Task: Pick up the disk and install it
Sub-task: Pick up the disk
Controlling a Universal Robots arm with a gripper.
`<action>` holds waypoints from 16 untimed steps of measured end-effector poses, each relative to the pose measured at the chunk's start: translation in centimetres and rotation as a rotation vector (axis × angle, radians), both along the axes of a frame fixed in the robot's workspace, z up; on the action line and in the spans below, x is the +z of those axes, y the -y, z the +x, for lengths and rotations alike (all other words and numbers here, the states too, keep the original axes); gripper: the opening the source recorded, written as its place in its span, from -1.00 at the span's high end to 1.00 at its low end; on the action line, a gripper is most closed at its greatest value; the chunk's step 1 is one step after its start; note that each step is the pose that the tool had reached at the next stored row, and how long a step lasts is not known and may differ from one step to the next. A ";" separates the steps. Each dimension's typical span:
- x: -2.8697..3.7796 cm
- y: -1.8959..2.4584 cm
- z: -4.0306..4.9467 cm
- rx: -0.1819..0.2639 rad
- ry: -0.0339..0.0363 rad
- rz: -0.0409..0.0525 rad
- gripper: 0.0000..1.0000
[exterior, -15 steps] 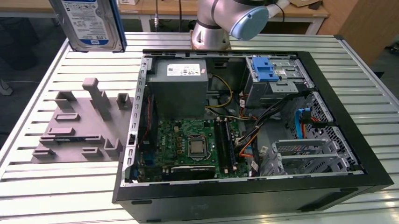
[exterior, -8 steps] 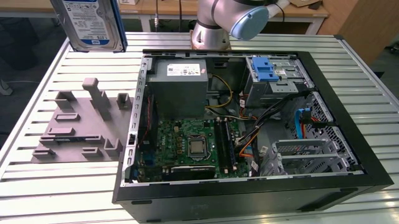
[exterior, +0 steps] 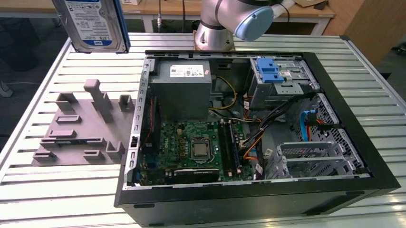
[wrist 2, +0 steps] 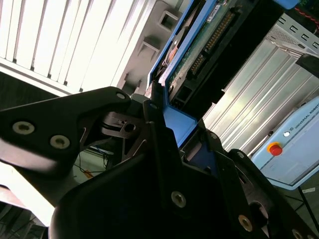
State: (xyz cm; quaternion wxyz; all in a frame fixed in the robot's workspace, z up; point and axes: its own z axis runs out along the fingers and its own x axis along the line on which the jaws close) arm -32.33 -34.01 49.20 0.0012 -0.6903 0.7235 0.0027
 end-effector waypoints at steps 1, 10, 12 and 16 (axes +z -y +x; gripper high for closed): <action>0.00 0.00 0.03 0.000 0.0001 0.0000 0.27; 0.00 0.00 0.22 0.000 -0.0001 0.0000 0.27; 0.00 0.00 0.25 0.000 0.0000 0.0000 0.27; 0.00 0.00 0.33 0.000 0.0000 0.0000 0.27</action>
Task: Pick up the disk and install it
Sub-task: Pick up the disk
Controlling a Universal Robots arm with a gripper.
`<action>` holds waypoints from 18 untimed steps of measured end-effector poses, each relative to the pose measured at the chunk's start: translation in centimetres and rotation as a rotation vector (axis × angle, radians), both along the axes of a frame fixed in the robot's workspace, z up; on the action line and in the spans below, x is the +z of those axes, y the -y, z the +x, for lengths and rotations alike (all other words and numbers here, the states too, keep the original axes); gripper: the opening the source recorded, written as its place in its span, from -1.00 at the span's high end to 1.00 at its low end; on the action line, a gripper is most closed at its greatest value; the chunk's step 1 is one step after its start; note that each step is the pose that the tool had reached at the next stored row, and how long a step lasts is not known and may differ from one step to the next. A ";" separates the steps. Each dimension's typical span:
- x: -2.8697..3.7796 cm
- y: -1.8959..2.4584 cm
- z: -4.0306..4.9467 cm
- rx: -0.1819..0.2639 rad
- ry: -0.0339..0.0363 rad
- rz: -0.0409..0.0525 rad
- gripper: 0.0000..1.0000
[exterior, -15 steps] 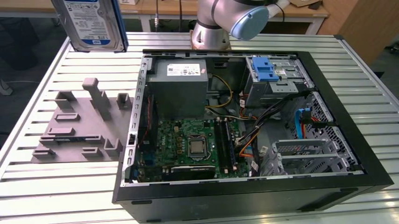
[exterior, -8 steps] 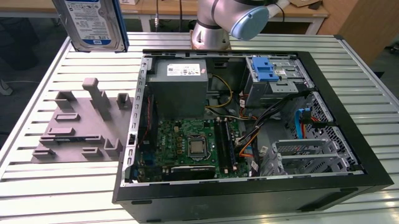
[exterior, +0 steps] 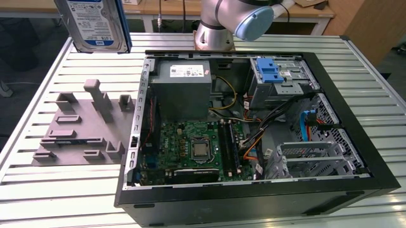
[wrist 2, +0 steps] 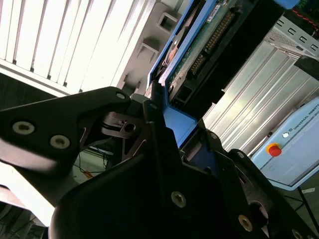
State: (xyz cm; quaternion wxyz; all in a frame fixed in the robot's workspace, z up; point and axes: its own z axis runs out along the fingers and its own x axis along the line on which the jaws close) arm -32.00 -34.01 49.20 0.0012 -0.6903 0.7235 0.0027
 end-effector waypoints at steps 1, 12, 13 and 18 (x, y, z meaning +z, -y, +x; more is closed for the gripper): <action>0.00 0.00 0.02 0.000 -0.0001 0.0000 0.27; 0.00 0.00 0.27 0.000 0.0000 0.0000 0.27; 0.00 0.00 0.30 0.000 -0.0001 0.0000 0.27; 0.00 0.00 0.42 0.000 0.0000 0.0000 0.27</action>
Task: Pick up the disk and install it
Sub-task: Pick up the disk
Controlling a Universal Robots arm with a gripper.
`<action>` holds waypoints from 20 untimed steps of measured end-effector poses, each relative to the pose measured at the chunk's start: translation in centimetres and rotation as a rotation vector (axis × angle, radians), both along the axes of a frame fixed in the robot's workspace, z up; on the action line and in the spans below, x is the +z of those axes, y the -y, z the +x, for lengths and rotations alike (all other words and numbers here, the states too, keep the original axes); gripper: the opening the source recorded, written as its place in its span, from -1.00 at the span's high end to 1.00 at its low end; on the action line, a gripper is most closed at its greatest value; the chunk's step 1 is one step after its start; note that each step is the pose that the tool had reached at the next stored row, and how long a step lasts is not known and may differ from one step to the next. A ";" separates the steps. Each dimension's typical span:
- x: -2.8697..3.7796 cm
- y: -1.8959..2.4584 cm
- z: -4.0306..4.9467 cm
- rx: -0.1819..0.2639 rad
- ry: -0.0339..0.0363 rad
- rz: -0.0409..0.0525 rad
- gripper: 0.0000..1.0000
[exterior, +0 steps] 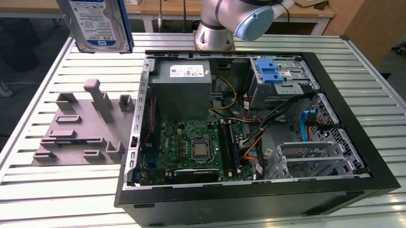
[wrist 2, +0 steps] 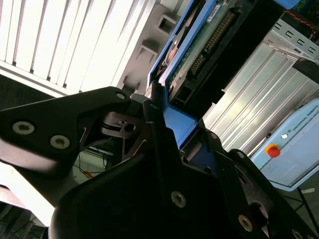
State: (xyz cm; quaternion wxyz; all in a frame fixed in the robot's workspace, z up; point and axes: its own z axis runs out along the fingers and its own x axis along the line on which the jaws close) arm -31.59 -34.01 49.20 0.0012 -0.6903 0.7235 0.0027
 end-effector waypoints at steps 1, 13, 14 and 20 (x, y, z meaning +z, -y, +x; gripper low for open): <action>0.00 0.00 0.03 0.000 0.0000 0.0000 0.27; 0.00 0.00 0.30 0.000 0.0000 0.0000 0.27; 0.00 0.00 0.33 0.000 -0.0001 0.0000 0.27; 0.00 0.00 0.48 0.000 0.0000 0.0000 0.27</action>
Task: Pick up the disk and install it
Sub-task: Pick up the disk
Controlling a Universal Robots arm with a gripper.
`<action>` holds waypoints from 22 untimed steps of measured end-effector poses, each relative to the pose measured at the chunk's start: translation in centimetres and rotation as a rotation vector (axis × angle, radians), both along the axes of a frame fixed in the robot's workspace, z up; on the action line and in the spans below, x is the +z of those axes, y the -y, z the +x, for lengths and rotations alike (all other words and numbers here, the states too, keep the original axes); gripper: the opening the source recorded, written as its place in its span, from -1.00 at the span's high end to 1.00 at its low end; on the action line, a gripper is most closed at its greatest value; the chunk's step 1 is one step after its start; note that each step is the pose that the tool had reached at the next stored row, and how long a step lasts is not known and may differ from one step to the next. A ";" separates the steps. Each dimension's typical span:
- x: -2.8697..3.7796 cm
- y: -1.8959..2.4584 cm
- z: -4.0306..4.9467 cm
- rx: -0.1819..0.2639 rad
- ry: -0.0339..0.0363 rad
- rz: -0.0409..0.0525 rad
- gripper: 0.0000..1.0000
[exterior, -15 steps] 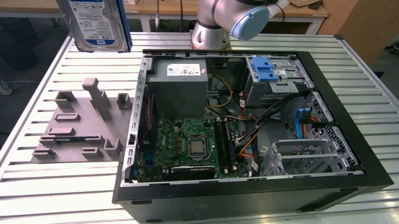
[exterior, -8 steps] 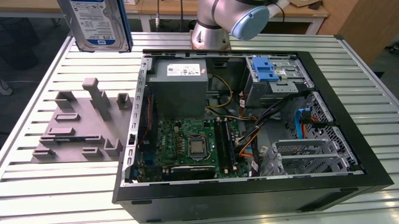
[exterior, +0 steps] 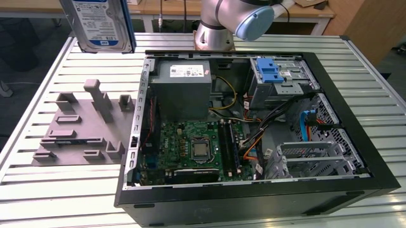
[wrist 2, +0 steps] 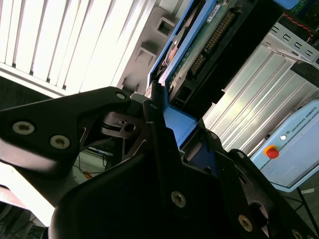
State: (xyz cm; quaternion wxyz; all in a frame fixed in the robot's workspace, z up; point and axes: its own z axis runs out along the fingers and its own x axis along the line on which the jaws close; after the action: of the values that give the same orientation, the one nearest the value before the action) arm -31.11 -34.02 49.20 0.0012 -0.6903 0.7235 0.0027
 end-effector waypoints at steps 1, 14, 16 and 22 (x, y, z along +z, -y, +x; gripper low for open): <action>0.00 0.00 0.02 0.000 -0.0001 0.0000 0.27; 0.00 0.00 0.34 0.000 0.0000 0.0000 0.27; 0.00 0.00 0.39 0.000 -0.0001 0.0000 0.27; 0.00 0.00 0.54 0.000 0.0000 0.0000 0.27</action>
State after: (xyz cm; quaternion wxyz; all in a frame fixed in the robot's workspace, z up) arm -30.57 -34.02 49.20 0.0012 -0.6903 0.7235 0.0027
